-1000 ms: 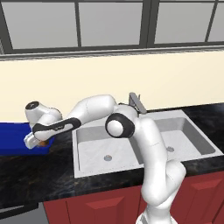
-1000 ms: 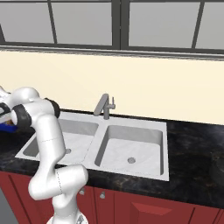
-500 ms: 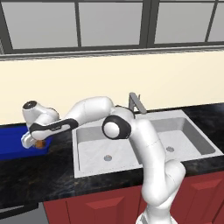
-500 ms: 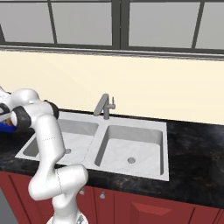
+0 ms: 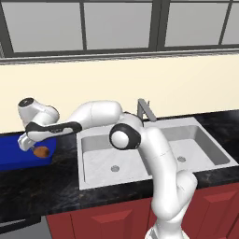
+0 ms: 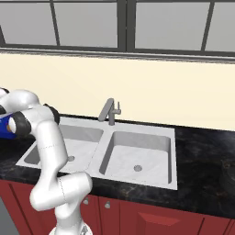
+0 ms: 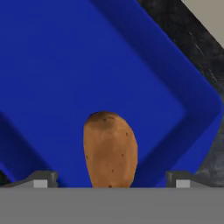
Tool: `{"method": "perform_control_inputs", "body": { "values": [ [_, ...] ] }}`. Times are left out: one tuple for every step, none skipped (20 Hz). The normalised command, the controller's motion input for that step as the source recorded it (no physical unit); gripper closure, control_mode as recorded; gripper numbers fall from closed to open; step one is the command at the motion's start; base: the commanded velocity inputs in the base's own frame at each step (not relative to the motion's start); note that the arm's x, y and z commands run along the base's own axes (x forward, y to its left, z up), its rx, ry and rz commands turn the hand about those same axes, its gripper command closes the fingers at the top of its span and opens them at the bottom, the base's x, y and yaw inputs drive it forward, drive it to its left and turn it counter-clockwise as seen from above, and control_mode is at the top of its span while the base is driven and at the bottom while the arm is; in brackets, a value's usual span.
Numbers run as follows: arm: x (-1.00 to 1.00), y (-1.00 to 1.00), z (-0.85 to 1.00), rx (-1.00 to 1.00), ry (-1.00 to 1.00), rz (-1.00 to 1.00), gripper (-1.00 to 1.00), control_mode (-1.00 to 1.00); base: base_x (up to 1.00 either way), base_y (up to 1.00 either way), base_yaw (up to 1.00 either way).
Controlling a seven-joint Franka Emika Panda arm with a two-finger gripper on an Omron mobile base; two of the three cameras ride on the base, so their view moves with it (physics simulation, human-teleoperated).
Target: Pick up all produce items and place them in the sink. Turn on the sink faucet to wash them. Then turn the sink off and put them in the tray.
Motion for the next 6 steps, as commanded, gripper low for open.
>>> {"method": "perform_control_inputs", "body": {
  "values": [
    [-0.18, 0.00, 0.44, 0.00, 0.00, 0.00, -1.00, -1.00, 0.00, 0.00, 0.00],
    [-0.20, 0.00, 0.40, 0.00, 0.00, 0.00, -1.00, -1.00, 0.00, 0.00, 0.00],
    [-0.21, 0.00, 0.33, 0.00, 0.00, 0.00, -1.00, -1.00, 0.00, 0.00, 0.00],
    [-0.22, 0.00, 0.24, 0.00, 0.00, 0.00, -1.00, -1.00, 0.00, 0.00, 0.00],
    [-0.20, 0.00, 0.14, 0.00, 0.00, 0.00, -1.00, -1.00, 0.00, 0.00, 0.00],
    [-0.26, -0.04, 0.06, 0.00, 0.00, 0.00, -1.00, -1.00, 0.00, 0.00, 0.00]
  ]
}}
